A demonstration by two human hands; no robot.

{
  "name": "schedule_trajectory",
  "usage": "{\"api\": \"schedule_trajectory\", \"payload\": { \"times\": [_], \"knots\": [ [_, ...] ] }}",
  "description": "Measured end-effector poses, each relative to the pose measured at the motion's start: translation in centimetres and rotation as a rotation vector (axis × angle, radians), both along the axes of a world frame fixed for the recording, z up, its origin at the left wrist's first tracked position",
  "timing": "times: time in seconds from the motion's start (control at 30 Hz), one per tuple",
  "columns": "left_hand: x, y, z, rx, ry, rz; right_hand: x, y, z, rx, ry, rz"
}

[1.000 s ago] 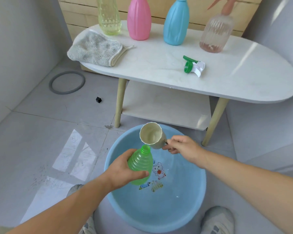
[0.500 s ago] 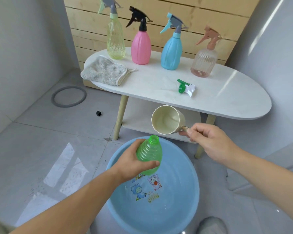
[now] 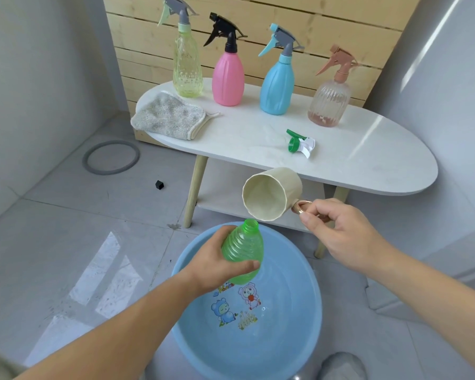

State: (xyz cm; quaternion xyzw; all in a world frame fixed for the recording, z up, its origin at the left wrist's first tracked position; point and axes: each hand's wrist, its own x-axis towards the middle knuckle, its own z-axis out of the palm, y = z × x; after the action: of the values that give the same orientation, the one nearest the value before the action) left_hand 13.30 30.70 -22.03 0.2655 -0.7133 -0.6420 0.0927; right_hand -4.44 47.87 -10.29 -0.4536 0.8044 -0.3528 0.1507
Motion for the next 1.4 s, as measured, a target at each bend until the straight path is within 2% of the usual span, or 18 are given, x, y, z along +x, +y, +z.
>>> {"api": "schedule_trajectory", "payload": {
  "times": [0.6, 1.4],
  "knots": [
    [-0.1, -0.3, -0.7, 0.015, -0.004, 0.018, -0.1, -0.5, -0.3, 0.028, 0.152, 0.039],
    [0.0, -0.3, -1.4, 0.009, -0.025, 0.026, -1.4, -0.7, -1.3, -0.077, 0.414, 0.174]
  ]
}}
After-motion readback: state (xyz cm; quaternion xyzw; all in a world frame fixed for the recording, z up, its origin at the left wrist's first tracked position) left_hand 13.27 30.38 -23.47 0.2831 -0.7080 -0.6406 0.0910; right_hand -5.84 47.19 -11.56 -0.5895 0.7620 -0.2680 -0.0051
